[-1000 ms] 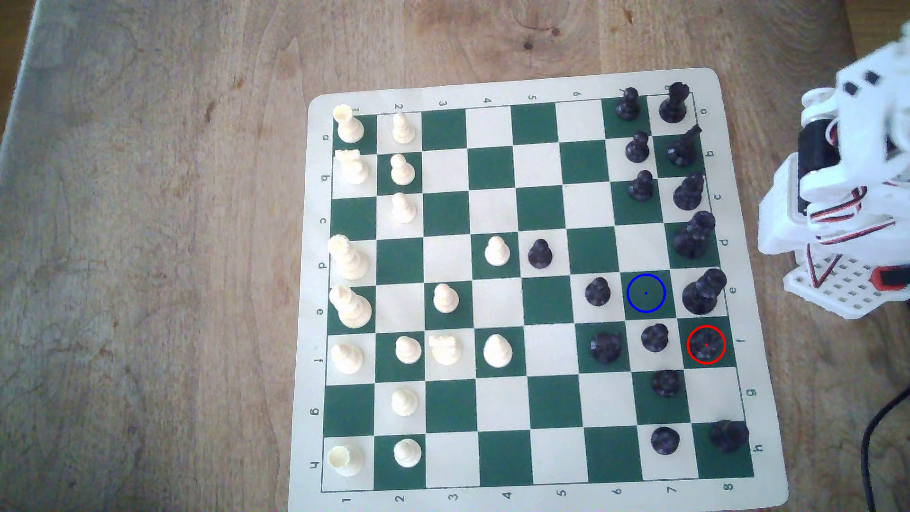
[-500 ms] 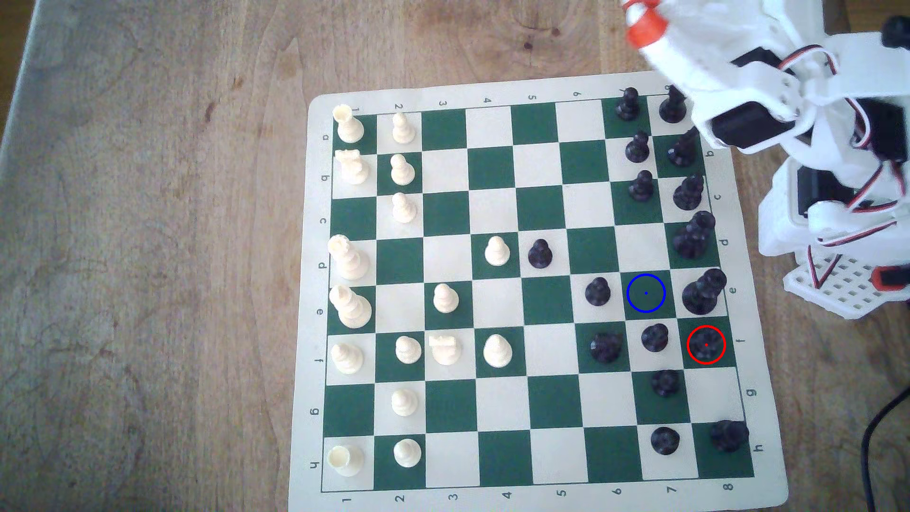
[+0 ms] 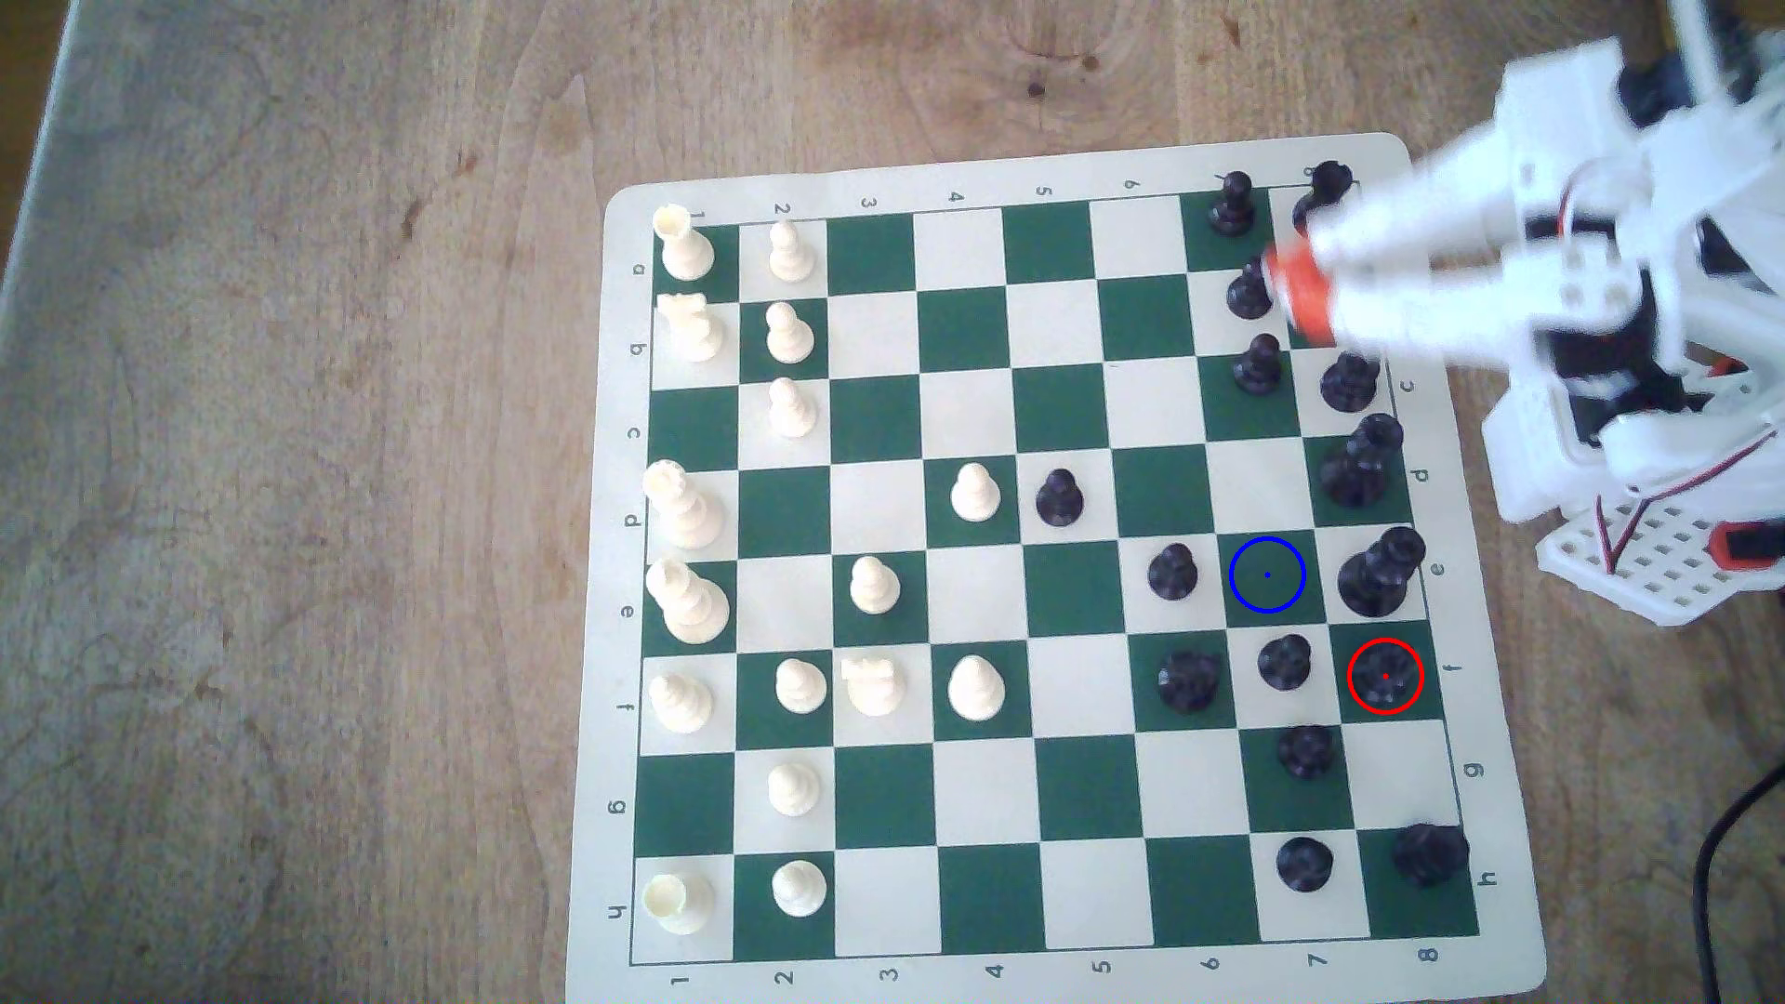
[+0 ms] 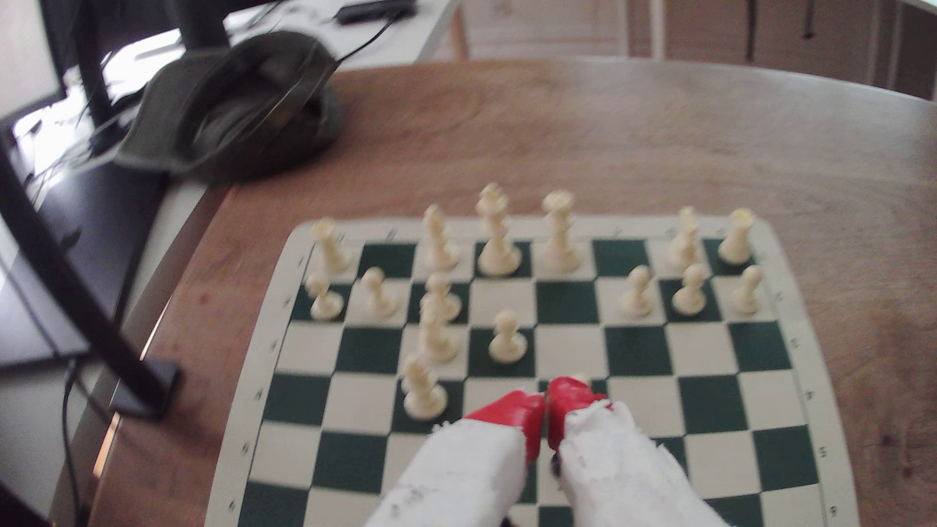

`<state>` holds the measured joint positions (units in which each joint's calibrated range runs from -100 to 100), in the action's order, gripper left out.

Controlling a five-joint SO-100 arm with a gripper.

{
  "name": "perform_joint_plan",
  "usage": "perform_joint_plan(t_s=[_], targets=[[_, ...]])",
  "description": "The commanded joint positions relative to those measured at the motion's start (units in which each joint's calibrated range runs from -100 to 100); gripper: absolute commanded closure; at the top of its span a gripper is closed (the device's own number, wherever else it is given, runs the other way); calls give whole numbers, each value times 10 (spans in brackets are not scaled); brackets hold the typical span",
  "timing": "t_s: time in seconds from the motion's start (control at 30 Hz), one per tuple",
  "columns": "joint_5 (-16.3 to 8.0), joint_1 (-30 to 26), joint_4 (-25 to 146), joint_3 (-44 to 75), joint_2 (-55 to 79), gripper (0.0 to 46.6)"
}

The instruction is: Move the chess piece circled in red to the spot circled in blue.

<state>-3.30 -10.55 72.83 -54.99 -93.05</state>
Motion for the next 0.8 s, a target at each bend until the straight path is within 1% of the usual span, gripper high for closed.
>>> perform_joint_plan(t_s=[0.0, 0.03, 0.07, 0.1, 0.2, 0.23, 0.3, 0.33, 0.4, 0.6, 0.77], targets=[[6, -129, 60, 37, 35, 464], [16, -150, 66, 35, 46, 464], [20, -168, 68, 35, 57, 464], [28, -196, 75, 40, 88, 464], [28, -231, 82, 54, 150, 454], [31, -244, 81, 55, 196, 433], [38, -259, 78, 51, 239, 399], [38, -268, 76, 49, 258, 371], [38, -284, 70, 47, 287, 361], [42, -287, 73, 32, 331, 355], [43, -289, 68, 26, 381, 361]])
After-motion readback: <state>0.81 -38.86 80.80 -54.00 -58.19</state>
